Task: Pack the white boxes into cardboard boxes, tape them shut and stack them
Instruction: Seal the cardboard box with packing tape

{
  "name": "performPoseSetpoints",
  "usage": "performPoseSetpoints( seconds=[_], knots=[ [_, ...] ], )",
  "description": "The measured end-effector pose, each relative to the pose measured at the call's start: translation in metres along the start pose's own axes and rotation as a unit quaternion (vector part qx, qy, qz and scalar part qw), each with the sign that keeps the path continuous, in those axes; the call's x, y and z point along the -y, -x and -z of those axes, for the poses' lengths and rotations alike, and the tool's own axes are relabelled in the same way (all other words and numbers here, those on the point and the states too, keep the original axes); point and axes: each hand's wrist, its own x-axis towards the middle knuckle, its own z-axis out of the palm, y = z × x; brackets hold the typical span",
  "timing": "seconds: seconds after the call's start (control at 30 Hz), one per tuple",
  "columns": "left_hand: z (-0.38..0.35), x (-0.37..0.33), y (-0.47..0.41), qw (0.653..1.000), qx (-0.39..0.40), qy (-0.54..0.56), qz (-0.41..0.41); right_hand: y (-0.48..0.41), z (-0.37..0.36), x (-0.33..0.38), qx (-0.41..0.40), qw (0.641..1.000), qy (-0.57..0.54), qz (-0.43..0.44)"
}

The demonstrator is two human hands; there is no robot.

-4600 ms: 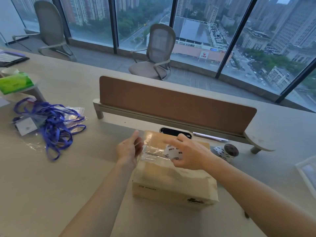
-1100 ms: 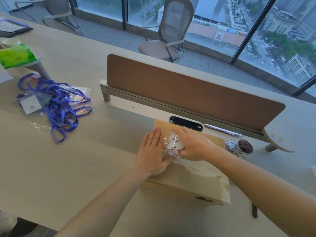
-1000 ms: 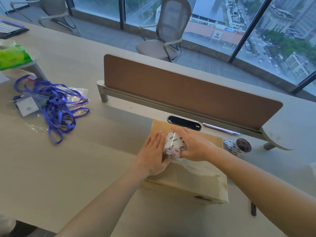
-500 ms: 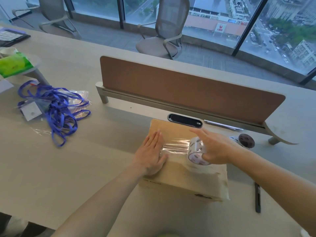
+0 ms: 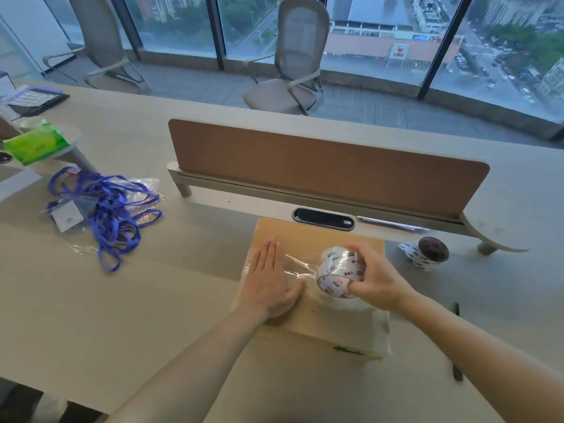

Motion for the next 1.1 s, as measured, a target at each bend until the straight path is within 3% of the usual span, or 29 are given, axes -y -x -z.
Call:
performPoseSetpoints(
  seconds=[0.1,0.23,0.33,0.4,0.5,0.77,1.1],
  knots=[
    [-0.001,-0.003,-0.002,0.999,-0.028,0.016,0.027,-0.002,0.005,0.000,-0.021,0.999,0.008,0.027],
    [0.001,0.000,-0.003,1.000,-0.017,0.006,0.025,-0.004,0.018,0.008,0.026,0.986,0.138,0.095],
    [0.003,0.000,-0.005,0.999,-0.015,0.013,0.034,-0.008,0.031,0.011,0.030,0.955,0.256,0.145],
    [0.003,0.001,-0.007,0.999,-0.010,0.016,0.049,-0.006,0.048,0.004,0.037,0.947,0.294,0.126],
    [0.005,-0.002,-0.009,0.998,-0.012,0.009,0.060,0.008,0.070,-0.010,0.061,0.945,0.303,0.104],
    [0.006,-0.010,-0.009,0.996,0.024,-0.030,0.081,0.051,0.109,-0.080,0.024,0.935,0.323,0.145],
    [0.004,-0.011,-0.010,0.993,0.043,-0.082,0.076,0.060,0.096,-0.130,0.037,0.933,0.303,0.189]
  ],
)
